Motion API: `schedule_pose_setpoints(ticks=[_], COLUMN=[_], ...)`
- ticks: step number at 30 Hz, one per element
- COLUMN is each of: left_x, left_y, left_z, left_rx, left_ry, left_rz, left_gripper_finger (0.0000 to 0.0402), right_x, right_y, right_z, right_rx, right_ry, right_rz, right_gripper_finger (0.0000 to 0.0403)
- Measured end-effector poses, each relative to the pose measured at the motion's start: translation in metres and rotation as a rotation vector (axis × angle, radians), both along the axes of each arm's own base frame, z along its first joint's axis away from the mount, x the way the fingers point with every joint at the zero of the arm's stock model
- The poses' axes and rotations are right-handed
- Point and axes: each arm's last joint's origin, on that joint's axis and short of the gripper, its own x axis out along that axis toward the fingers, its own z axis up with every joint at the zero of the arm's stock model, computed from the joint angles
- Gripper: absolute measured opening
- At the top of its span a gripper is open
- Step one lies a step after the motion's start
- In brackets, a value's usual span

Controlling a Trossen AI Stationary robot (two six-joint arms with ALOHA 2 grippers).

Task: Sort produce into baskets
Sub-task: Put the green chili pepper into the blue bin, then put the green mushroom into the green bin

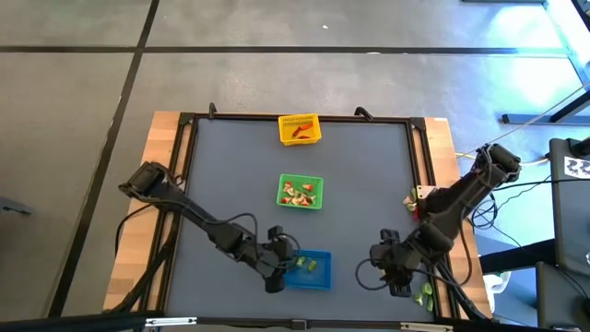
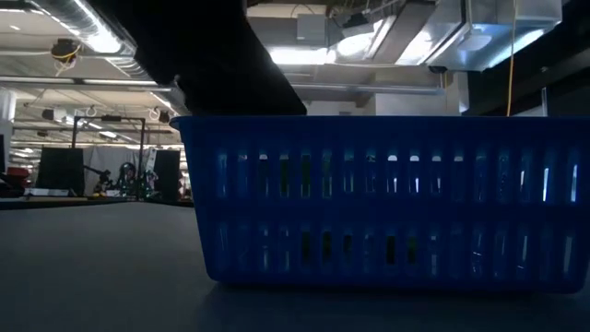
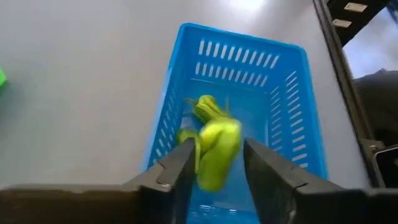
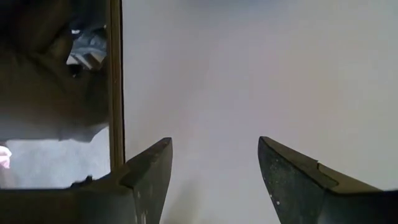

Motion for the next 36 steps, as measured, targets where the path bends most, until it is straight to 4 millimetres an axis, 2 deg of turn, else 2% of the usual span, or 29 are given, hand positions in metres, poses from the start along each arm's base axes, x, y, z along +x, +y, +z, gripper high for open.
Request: schedule_pose_setpoints(ticks=[4,8,17,21,30,36], left_x=[0.001,0.001,0.001,0.000,-0.002,-0.002], left_y=[0.002,0.002,0.003,0.004,0.005,0.005], left_z=[0.000,0.000,0.000,-0.001,-0.003,-0.003], left_rx=[0.022,0.058,0.059,0.072,0.079,0.072], left_ry=[0.010,0.009,0.010,0.036,0.054,0.055], left_rz=[-0.042,-0.082,-0.077,-0.078,-0.076,-0.069], left_gripper_finger=[0.0174,0.0195,0.0200,0.0200,0.0200,0.0200], right_x=[-0.010,-0.024,-0.053,-0.061,-0.064,-0.062], right_y=[0.006,0.013,0.041,0.055,0.071,0.076], right_z=[-0.001,-0.004,-0.023,-0.034,-0.067,-0.079], right_rx=[0.012,0.008,0.006,0.002,-0.105,-0.125], right_ry=[0.048,0.131,0.333,0.354,0.420,0.432], right_rz=[0.020,0.038,0.169,0.229,0.250,0.272], right_gripper_finger=[0.0237,0.0237,0.0237,0.0237,0.0237,0.0224])
